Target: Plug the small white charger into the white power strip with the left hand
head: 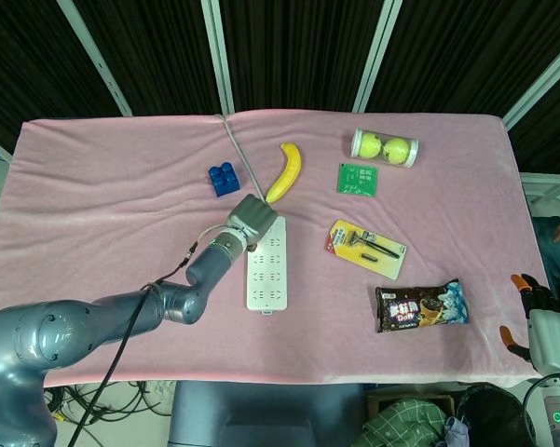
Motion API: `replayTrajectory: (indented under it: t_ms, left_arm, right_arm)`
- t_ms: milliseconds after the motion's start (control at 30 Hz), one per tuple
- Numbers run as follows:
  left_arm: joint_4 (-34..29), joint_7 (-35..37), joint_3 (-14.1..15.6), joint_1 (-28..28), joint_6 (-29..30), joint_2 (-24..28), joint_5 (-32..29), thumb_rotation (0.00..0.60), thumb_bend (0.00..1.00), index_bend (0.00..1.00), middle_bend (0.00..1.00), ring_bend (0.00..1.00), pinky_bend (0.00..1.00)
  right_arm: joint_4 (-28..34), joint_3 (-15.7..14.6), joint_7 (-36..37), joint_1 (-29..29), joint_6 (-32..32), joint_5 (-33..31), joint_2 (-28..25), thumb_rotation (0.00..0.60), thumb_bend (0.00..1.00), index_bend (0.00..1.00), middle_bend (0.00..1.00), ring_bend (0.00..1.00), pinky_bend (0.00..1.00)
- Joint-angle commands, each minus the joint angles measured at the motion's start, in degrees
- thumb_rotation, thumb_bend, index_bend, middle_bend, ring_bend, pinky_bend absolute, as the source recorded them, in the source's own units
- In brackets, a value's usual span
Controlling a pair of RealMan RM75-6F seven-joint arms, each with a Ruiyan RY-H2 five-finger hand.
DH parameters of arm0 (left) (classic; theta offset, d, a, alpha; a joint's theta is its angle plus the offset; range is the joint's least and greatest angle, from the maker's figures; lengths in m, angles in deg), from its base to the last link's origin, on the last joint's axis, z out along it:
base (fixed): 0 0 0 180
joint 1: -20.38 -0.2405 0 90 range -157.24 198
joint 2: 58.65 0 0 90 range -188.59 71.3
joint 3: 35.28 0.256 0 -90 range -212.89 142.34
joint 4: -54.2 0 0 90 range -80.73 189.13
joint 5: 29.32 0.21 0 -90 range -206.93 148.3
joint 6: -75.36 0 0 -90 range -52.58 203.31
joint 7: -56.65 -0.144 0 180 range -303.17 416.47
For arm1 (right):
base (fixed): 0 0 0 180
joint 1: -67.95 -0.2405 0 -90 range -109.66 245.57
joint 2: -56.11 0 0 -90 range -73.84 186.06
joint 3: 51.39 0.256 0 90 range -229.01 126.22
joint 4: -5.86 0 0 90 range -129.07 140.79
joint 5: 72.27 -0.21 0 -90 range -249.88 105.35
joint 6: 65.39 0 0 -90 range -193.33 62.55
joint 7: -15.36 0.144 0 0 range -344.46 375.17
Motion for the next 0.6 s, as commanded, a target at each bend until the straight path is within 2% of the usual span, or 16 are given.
replayTrajectory:
  t_ms: [33,600]
  left_arm:
    - [0.4,0.5,-0.4,-0.4,0.0,-0.4,0.9,0.600,0.41,0.61,0.63,0.46,0.54]
    - [2.3,0.8,-0.6,-1.2,-0.9,-2.1,2.0,0.600,0.42,0.62,0.64,0.47,0.56]
  right_arm:
    - [0.0,0.0,0.0,0.0,0.0,0.0,0.0,0.600,0.25,0.12,0.09,0.16,0.27]
    - [0.0,0.0,0.2,-0.1,0.2,-0.1,-0.1,0.600,0.25,0.12,0.09,0.16,0.27]
